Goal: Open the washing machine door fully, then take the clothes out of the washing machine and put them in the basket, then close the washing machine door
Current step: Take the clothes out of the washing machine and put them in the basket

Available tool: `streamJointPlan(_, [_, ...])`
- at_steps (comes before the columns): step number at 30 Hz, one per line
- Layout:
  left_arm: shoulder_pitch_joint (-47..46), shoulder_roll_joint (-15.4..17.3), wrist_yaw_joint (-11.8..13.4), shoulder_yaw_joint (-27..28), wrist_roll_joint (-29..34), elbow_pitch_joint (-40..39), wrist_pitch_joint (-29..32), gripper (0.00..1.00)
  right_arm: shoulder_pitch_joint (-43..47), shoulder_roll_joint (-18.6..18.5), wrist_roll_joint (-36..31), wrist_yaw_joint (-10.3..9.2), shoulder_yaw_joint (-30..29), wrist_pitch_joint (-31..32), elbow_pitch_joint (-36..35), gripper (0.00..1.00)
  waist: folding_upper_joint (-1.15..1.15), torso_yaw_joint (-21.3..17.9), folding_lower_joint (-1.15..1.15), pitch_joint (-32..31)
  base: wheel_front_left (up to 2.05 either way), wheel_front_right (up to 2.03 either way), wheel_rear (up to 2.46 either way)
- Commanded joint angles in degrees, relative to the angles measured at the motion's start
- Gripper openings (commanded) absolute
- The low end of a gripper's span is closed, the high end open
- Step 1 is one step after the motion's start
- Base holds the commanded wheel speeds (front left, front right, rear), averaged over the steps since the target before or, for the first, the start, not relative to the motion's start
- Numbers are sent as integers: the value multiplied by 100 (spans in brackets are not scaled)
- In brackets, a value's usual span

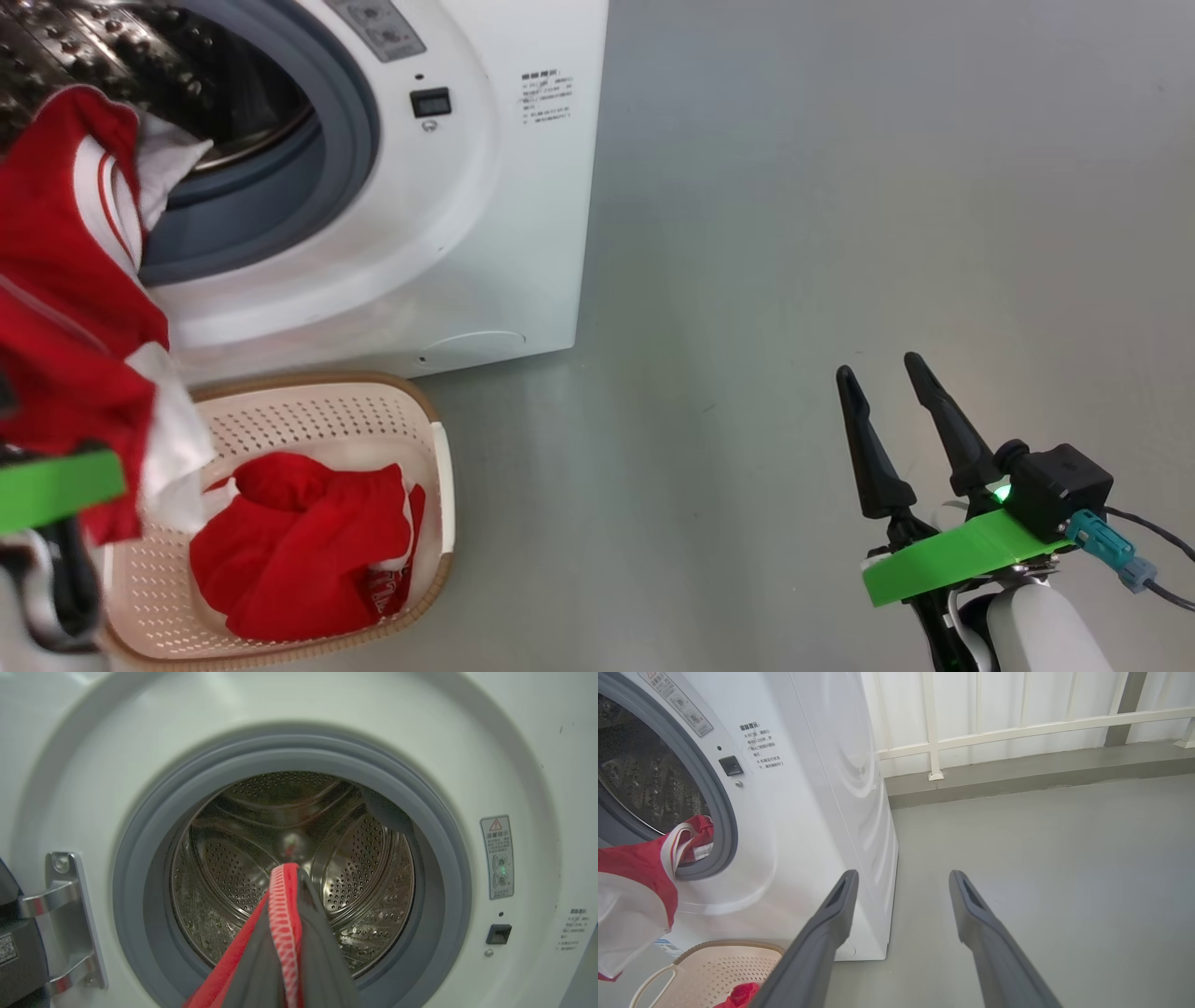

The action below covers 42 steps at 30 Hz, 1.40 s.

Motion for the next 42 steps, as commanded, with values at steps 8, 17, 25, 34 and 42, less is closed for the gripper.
streamJointPlan(8, [212, 104, -53, -14, 81, 1101, -29, 0, -151, 0, 72, 9, 196, -27, -189, 100, 0, -94, 0, 283, 0, 0, 0])
streamJointPlan(17, [-106, 334, -56, -471, 104, 2811, -29, 0, -308, 0, 151, 9, 270, -27, -259, 100, 0, -233, 0, 684, 0, 0, 0])
streamJointPlan(25, [-602, 560, -56, -1064, 136, 4061, -29, 0, -476, 0, 244, 9, 344, -27, -337, 100, 0, -400, 0, 1174, 0, 0, 0])
streamJointPlan(34, [-1231, 773, -57, -1622, 61, 5389, -29, 0, -687, 0, 357, 9, 452, -27, -424, 100, 0, -553, 0, 1670, 0, 0, 0])
streamJointPlan(42, [-1856, 969, -57, -2055, -135, 6395, -29, 0, -856, 0, 449, 9, 571, -27, -502, 100, 0, -705, 0, 2027, 0, 0, 0])
